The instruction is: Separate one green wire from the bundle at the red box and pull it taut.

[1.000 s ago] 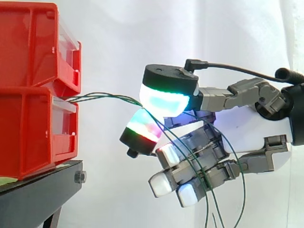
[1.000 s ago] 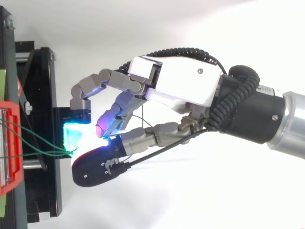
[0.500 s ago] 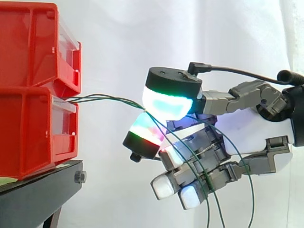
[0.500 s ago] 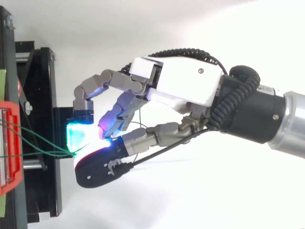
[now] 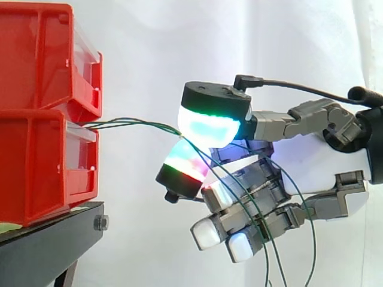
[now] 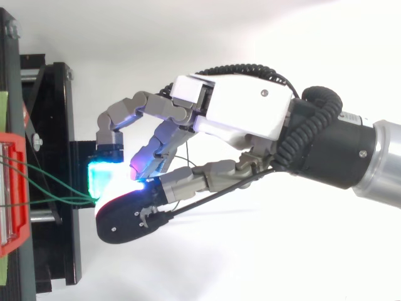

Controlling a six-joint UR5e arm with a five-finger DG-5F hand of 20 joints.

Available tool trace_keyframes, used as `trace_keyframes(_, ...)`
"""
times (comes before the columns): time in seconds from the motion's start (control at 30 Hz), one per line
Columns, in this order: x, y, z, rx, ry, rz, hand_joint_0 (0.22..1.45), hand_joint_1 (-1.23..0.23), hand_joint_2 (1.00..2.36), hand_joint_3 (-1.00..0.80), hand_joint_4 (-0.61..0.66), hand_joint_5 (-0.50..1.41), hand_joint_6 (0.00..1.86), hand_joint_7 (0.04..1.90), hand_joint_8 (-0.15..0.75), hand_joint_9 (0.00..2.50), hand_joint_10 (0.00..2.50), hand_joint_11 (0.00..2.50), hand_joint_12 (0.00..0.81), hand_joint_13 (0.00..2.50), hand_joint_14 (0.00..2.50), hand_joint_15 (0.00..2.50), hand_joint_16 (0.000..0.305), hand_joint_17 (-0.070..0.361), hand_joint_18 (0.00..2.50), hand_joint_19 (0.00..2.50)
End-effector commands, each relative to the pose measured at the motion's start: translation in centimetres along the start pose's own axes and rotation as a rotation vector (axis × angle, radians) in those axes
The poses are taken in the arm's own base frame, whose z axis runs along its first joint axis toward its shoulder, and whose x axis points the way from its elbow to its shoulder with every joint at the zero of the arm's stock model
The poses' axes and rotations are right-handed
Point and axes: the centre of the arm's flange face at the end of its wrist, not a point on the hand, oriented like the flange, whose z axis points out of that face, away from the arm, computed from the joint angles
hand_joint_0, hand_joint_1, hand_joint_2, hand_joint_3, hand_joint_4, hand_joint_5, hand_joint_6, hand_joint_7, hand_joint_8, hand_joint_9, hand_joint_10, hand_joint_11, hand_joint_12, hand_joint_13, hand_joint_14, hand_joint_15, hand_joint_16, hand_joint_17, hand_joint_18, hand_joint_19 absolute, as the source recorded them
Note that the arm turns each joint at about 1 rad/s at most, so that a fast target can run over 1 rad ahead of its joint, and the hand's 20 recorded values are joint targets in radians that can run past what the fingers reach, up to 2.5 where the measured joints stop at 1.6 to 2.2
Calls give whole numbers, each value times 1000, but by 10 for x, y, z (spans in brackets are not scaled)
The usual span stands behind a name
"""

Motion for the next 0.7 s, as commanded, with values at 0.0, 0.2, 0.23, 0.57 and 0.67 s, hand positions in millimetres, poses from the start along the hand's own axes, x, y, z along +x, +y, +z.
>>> trace_keyframes(0.0, 0, 2, 0, -3, 0, 5, 583, -500, 1015, -272, 95, -154, 890, 1155, 284, 1095, 22, 836, 366, 958, 18, 500, 50, 113, 890, 622)
trace_keyframes(0.2, 0, 4, 0, -4, 0, 6, 593, -745, 1016, -229, 101, -170, 896, 1131, 276, 1062, 22, 870, 363, 945, 19, 498, 49, 111, 881, 593)
trace_keyframes(0.23, 0, 6, -1, -3, 0, 5, 601, -767, 1015, -248, 101, -172, 897, 1129, 270, 1059, 21, 868, 356, 942, 19, 496, 49, 110, 879, 585)
trace_keyframes(0.57, -1, 7, -3, 10, 2, -1, 601, -741, 1000, -500, 93, -153, 903, 1100, 257, 1141, 21, 900, 333, 974, 19, 487, 45, 100, 899, 554)
trace_keyframes(0.67, -2, 8, -3, 8, 0, -1, 577, -709, 1000, -500, 102, -145, 901, 1112, 255, 1159, 18, 890, 337, 987, 19, 485, 45, 101, 915, 556)
